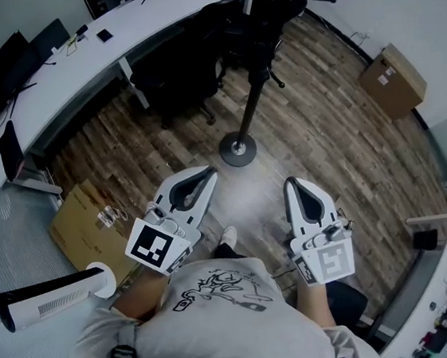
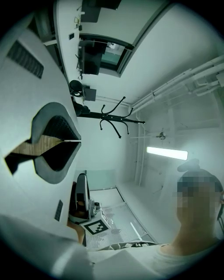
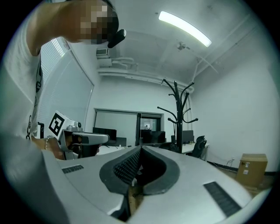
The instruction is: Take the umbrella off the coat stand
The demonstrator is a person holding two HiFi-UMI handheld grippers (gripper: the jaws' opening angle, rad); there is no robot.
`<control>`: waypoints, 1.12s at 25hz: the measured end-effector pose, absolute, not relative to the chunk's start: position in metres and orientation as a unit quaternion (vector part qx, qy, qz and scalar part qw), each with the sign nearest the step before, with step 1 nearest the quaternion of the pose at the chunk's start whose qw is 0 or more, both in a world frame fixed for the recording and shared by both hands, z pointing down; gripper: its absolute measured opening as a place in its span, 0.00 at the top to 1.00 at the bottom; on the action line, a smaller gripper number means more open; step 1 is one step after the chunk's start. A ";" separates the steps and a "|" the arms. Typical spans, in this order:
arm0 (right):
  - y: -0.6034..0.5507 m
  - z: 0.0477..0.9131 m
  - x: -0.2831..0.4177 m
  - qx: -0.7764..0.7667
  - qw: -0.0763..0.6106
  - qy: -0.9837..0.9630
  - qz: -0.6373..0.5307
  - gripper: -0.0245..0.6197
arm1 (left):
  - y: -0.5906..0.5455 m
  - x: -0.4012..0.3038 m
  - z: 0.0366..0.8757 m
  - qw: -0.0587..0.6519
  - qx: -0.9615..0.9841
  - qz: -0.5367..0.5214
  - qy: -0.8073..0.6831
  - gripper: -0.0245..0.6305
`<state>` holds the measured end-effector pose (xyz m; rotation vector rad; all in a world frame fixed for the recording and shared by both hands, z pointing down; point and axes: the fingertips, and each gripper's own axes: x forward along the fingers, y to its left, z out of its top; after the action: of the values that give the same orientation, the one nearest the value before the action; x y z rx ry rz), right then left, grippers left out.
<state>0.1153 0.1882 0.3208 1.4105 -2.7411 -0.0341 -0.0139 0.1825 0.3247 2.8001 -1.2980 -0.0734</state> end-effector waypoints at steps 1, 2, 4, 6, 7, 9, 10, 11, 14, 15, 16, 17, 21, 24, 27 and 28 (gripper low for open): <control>0.180 0.321 0.120 0.457 0.028 -0.889 -0.010 0.95 | 0.174 -0.009 0.325 0.028 0.906 -0.023 -0.421 0.92; 0.172 0.322 0.125 0.456 0.027 -0.889 -0.010 0.95 | 0.166 -0.005 0.326 0.028 0.906 -0.022 -0.422 0.92; 0.156 0.324 0.133 0.453 0.027 -0.891 -0.009 0.95 | 0.151 0.004 0.328 0.028 0.905 -0.020 -0.425 0.92; 0.141 0.327 0.141 0.451 0.028 -0.892 -0.007 0.95 | 0.136 0.011 0.329 0.026 0.904 -0.021 -0.427 0.92; 0.134 0.328 0.144 0.449 0.029 -0.893 -0.007 0.95 | 0.130 0.015 0.329 0.026 0.903 -0.021 -0.429 0.92; 0.122 0.330 0.149 0.447 0.030 -0.894 -0.006 0.95 | 0.118 0.019 0.331 0.027 0.901 -0.022 -0.432 0.92; 0.116 0.331 0.150 0.446 0.030 -0.895 -0.005 0.95 | 0.113 0.021 0.332 0.028 0.900 -0.022 -0.434 0.92; 0.111 0.332 0.151 0.445 0.029 -0.895 -0.003 0.95 | 0.109 0.022 0.334 0.031 0.900 -0.021 -0.435 0.92; 0.098 0.335 0.150 0.441 0.029 -0.897 0.001 0.95 | 0.098 0.021 0.338 0.036 0.898 -0.017 -0.439 0.92; 0.094 0.336 0.149 0.440 0.029 -0.898 0.002 0.95 | 0.094 0.020 0.339 0.037 0.897 -0.016 -0.440 0.92; 0.089 0.336 0.148 0.439 0.029 -0.898 0.003 0.95 | 0.089 0.018 0.340 0.037 0.897 -0.015 -0.441 0.92; 0.084 0.337 0.146 0.438 0.029 -0.898 0.003 0.95 | 0.084 0.017 0.340 0.037 0.896 -0.015 -0.441 0.92; 0.059 0.339 0.138 0.439 0.029 -0.898 0.002 0.95 | 0.058 0.008 0.342 0.035 0.896 -0.018 -0.442 0.92; 0.036 0.338 0.128 0.440 0.029 -0.897 0.000 0.95 | 0.034 -0.002 0.342 0.034 0.897 -0.022 -0.440 0.92; 0.010 0.334 0.115 0.443 0.030 -0.896 -0.003 0.95 | 0.006 -0.013 0.338 0.034 0.900 -0.025 -0.435 0.92; 0.001 0.332 0.111 0.444 0.031 -0.895 -0.004 0.95 | -0.004 -0.017 0.336 0.033 0.901 -0.026 -0.433 0.92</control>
<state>0.1110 0.0015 0.3321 1.3693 -2.7588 -0.0137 -0.0174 -0.0036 0.3363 2.7707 -1.3312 -0.0806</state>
